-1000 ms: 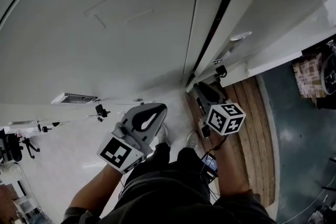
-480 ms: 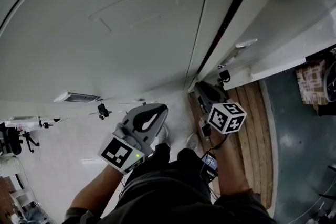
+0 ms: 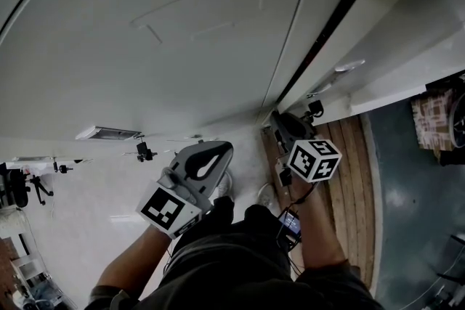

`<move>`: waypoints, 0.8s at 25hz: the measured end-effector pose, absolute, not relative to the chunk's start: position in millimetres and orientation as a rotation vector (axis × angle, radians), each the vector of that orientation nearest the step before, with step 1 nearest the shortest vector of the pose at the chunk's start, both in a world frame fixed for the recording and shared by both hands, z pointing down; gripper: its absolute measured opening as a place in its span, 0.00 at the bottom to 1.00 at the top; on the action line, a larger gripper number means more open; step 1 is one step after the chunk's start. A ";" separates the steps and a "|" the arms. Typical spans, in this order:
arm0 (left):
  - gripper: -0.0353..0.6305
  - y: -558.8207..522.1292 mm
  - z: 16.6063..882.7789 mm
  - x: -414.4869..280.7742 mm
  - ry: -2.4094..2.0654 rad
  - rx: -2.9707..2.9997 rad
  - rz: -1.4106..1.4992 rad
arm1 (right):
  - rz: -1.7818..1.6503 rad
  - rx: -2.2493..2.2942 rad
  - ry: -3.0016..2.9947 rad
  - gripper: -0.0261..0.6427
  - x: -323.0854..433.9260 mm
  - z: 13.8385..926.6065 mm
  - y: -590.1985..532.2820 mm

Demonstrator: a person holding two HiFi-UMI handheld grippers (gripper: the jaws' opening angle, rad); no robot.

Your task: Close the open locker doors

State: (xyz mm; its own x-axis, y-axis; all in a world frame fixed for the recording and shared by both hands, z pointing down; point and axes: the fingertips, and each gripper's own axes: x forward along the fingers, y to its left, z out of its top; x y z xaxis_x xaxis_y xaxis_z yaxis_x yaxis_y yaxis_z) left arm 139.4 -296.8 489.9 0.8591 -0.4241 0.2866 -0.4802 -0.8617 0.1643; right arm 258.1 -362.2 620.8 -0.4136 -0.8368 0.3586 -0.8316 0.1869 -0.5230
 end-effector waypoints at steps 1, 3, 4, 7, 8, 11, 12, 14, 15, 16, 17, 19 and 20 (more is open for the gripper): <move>0.07 -298.2 487.1 141.4 -0.698 2.807 0.322 | -1.057 -1.696 2.413 0.14 258.0 621.2 -363.1; 0.07 -299.2 485.5 143.5 -0.703 2.808 0.305 | -1.062 -1.693 2.411 0.14 257.6 622.2 -364.4; 0.07 -299.3 485.4 144.0 -0.703 2.808 0.307 | -1.064 -1.691 2.411 0.14 257.3 622.6 -365.0; 0.07 -299.6 484.0 146.2 -0.705 2.812 0.311 | -1.066 -1.683 2.412 0.14 256.6 623.4 -366.8; 0.07 -299.6 483.4 147.0 -0.706 2.814 0.311 | -1.067 -1.681 2.414 0.14 256.4 623.8 -367.3; 0.07 -297.6 483.3 148.2 -0.711 2.815 0.334 | -1.067 -1.674 2.417 0.14 256.5 624.7 -367.7; 0.07 -295.6 485.1 147.3 -0.710 2.812 0.366 | -1.067 -1.670 2.420 0.14 256.6 624.6 -367.2; 0.07 -291.9 486.1 145.9 -0.721 2.804 0.401 | -1.066 -1.658 2.434 0.14 256.2 624.6 -365.9; 0.07 -291.9 482.7 146.3 -0.744 2.801 0.368 | -1.064 -1.649 2.447 0.14 255.6 624.4 -365.1; 0.07 -292.1 479.2 145.8 -0.772 2.797 0.333 | -1.061 -1.637 2.463 0.14 254.6 623.7 -363.8; 0.07 -291.7 477.0 143.7 -0.799 2.795 0.314 | -1.058 -1.624 2.481 0.14 253.3 622.5 -361.3; 0.07 -288.0 476.7 135.7 -0.855 2.790 0.314 | -1.053 -1.594 2.518 0.14 249.8 618.7 -351.7; 0.07 -284.7 477.1 131.1 -0.886 2.781 0.317 | -1.051 -1.575 2.537 0.14 247.7 616.3 -344.8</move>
